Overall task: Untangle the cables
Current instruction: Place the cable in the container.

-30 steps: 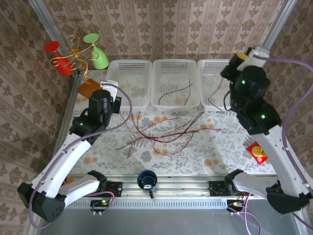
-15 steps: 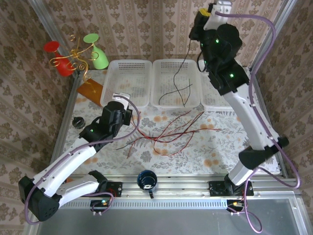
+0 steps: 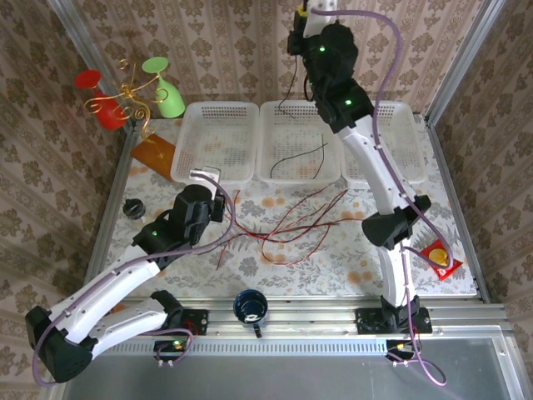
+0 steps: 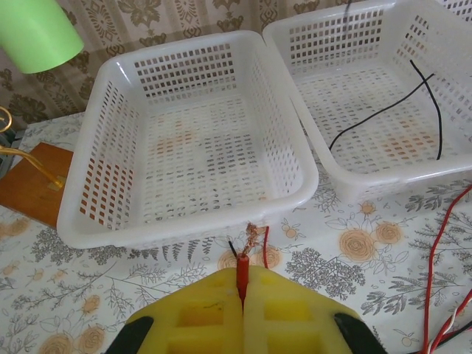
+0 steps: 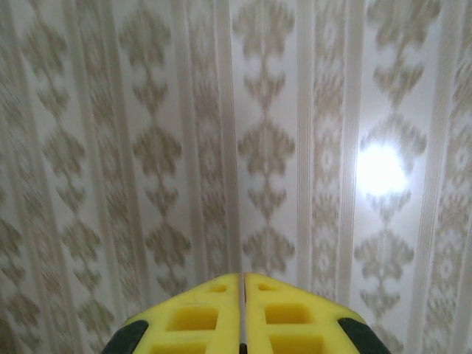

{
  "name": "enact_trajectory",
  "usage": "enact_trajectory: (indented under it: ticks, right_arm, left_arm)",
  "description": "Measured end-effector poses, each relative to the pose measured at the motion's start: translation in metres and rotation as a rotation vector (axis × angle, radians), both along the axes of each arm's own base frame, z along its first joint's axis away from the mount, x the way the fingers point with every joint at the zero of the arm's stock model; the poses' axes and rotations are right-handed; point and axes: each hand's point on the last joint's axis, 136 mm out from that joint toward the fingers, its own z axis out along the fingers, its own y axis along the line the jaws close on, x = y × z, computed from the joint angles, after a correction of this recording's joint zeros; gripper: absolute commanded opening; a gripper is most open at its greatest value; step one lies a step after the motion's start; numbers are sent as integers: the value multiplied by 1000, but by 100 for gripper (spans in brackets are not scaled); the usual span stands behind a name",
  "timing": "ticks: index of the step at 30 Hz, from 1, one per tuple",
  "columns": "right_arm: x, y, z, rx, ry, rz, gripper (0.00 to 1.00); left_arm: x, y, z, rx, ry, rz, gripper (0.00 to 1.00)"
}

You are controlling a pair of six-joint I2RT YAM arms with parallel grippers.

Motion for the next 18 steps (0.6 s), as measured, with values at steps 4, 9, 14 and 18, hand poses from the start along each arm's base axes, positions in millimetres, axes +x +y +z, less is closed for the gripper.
enact_trajectory:
  ticks: [4, 9, 14, 18]
  right_arm:
    - [35, 9, -101, -99, 227, -34, 0]
    - [54, -1, -241, -146, 551, -67, 0]
    - [53, -34, -354, -135, 852, -105, 0]
    - [42, -54, -408, -112, 1014, -109, 0]
  left_arm:
    - [-2, 2, 0, -15, -2, 11, 0]
    - [-3, 3, -2, -17, 3, 13, 0]
    - [-4, 3, -3, -20, 7, 15, 0]
    - [-5, 1, -4, -22, 9, 11, 0]
